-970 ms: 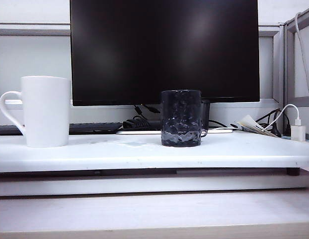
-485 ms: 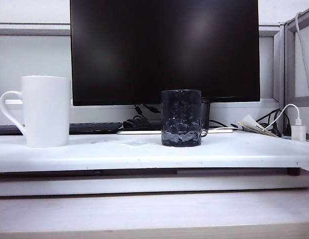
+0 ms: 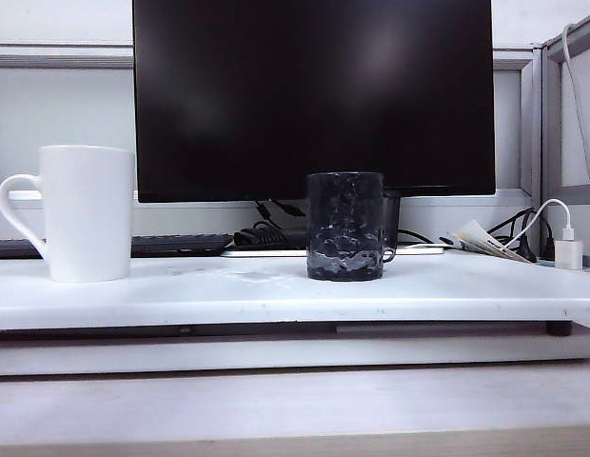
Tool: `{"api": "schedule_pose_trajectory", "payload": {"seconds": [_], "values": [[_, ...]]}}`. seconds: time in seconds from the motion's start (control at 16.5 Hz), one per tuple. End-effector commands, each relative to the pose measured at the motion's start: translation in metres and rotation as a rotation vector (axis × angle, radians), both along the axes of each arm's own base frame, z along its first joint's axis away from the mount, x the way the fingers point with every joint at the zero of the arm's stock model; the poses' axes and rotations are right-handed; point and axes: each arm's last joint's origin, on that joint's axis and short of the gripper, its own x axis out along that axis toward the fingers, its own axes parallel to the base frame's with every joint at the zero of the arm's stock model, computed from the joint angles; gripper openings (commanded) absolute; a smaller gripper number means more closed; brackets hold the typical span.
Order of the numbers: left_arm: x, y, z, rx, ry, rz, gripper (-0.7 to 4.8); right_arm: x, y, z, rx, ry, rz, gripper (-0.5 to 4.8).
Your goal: Carefully pick up the black cup and pour some water from the black cup into the white cup.
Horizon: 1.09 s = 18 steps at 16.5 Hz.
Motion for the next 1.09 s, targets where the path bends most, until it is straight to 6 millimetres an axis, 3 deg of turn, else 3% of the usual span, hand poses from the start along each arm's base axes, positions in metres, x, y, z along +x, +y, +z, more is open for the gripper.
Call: {"api": "schedule_pose_trajectory", "payload": {"seconds": [0.06, 0.12, 0.18, 0.3, 0.42, 0.49, 0.73, 0.79, 0.97, 1.09], "values": [[0.021, -0.001, 0.019, 0.021, 0.073, -0.117, 4.79, 0.051, 0.006, 0.02, -0.066, 0.123, 0.198, 3.09], [0.031, -0.001, 0.021, 0.026, 0.113, -0.161, 4.79, 0.07, 0.009, 0.023, -0.089, 0.175, 0.275, 2.02], [0.039, -0.001, 0.019, 0.035, 0.14, -0.211, 4.79, 0.088, 0.01, 0.02, -0.099, 0.219, 0.305, 2.23], [0.068, -0.002, 0.007, 0.033, 0.253, -0.358, 4.79, 0.132, 0.011, -0.004, -0.123, 0.352, 0.335, 3.21], [0.082, -0.007, -0.002, -0.029, 0.346, -0.416, 4.79, 0.16, 0.013, -0.029, -0.108, 0.496, 0.384, 3.39], [0.091, -0.022, -0.009, -0.021, 0.394, -0.479, 4.79, 0.178, 0.013, -0.052, -0.091, 0.622, 0.414, 3.38], [0.094, -0.073, -0.02, 0.129, 0.408, -0.477, 4.79, 0.205, 0.04, -0.091, -0.135, 0.775, 0.521, 3.37], [0.092, -0.086, -0.024, 0.156, 0.425, -0.399, 4.79, 0.207, 0.057, -0.101, -0.182, 0.812, 0.546, 3.37], [0.09, -0.105, -0.032, 0.198, 0.456, -0.38, 4.79, 0.212, 0.076, -0.119, -0.286, 0.856, 0.538, 3.37], [0.092, -0.108, -0.036, 0.207, 0.48, -0.391, 4.79, 0.218, 0.078, -0.13, -0.289, 0.897, 0.524, 3.37]]}}
